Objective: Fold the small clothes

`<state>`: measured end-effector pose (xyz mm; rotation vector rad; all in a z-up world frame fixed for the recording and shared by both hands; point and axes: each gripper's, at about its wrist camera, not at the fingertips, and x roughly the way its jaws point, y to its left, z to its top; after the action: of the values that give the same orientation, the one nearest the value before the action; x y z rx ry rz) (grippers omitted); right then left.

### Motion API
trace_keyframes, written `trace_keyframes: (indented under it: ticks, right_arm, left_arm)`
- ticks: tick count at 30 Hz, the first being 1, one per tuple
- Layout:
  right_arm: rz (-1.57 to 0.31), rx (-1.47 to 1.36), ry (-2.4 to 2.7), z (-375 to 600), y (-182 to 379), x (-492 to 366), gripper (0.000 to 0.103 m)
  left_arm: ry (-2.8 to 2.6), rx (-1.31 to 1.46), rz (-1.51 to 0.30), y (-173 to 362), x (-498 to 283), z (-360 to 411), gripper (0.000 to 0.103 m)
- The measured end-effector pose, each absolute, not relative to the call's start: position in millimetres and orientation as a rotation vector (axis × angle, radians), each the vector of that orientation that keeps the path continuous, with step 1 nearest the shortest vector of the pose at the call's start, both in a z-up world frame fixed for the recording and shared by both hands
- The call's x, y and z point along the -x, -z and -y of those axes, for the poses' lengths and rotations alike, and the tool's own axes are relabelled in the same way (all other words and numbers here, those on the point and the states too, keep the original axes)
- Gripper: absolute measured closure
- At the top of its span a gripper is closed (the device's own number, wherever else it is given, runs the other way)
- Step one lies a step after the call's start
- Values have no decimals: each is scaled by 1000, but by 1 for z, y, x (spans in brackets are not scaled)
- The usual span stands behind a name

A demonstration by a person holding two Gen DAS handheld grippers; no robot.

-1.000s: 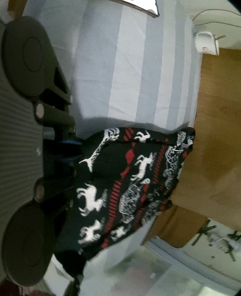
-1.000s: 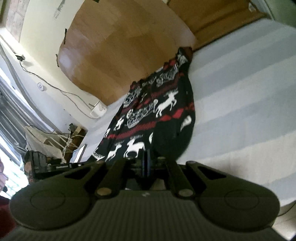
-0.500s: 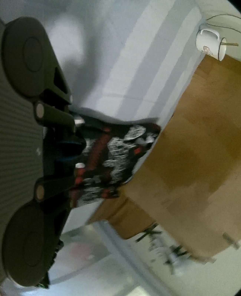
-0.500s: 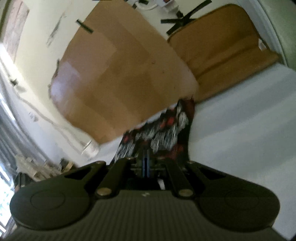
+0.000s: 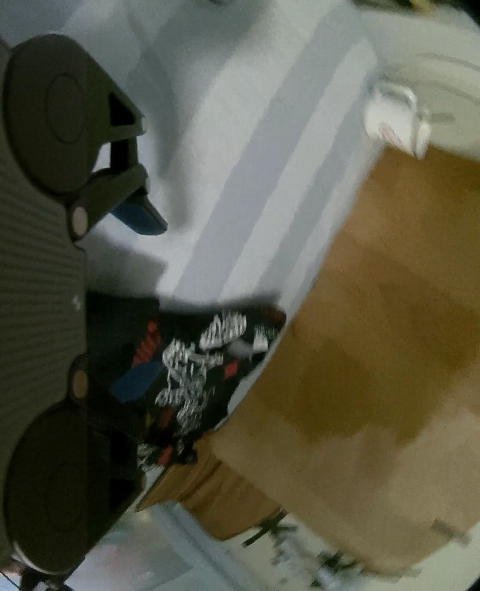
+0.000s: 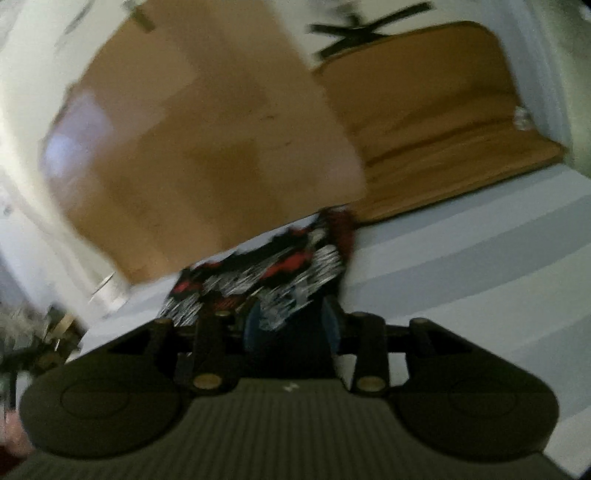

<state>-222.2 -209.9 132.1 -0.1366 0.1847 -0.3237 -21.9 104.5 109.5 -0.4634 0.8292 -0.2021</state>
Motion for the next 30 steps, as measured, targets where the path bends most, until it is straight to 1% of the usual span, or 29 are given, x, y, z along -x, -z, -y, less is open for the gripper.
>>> trace_keyframes:
  ticks: [3, 5, 6, 7, 8, 9, 10, 12, 14, 16, 18, 20, 22, 25, 27, 28, 29, 30]
  right_arm:
    - [-272, 174, 301, 207, -118, 207, 64]
    - [-361, 152, 374, 223, -112, 189, 66]
    - [-346, 138, 352, 229, -115, 192, 69]
    - [-372, 105, 347, 231, -123, 191, 69]
    - [-380, 87, 352, 230, -134, 191, 69]
    - [-361, 98, 340, 225, -144, 192, 66]
    - [-335, 126, 328, 220, -158, 191, 66]
    - [-325, 171, 321, 213, -183, 175, 66]
    - [-334, 211, 329, 212, -204, 147, 66]
    - [-361, 238, 330, 221, -223, 103, 66]
    - [-394, 225, 353, 236, -233, 63, 63]
    - [-436, 204, 388, 257, -239, 18, 60]
    - [-465, 171, 428, 277, -243, -18, 56]
    - [-513, 128, 451, 302, -244, -55, 51]
    - [-571, 81, 447, 318, -241, -75, 38]
    - [-595, 71, 449, 321, -238, -81, 36]
    - [-611, 71, 457, 323, -234, -88, 36]
    - [-624, 74, 451, 324, -232, -92, 36]
  left_arm:
    - [238, 348, -807, -113, 18, -77, 27]
    - [242, 271, -837, -104, 9, -60, 30]
    - [233, 245, -868, -99, 3, -58, 31]
    - [225, 230, -903, -94, -4, -57, 36]
    - [227, 229, -925, -93, -13, -60, 37]
    - [229, 234, -921, -96, -20, -65, 37]
    - [218, 238, -896, -104, -31, -71, 37]
    - [206, 233, -837, -118, -54, -77, 32]
    - [208, 224, -802, -127, -85, -79, 26]
    - [198, 193, -804, -125, -122, -72, 26]
    - [182, 155, -820, -116, -159, -60, 24]
    - [195, 140, -847, -103, -191, -50, 15]
    - [202, 121, -869, -88, -219, -39, 11]
    - [234, 116, -921, -64, -247, -32, 10]
    - [257, 145, -959, -48, -265, -31, 10]
    - [269, 167, -975, -42, -270, -33, 10]
    - [286, 194, -990, -36, -272, -35, 13]
    - [298, 211, -977, -33, -271, -37, 13]
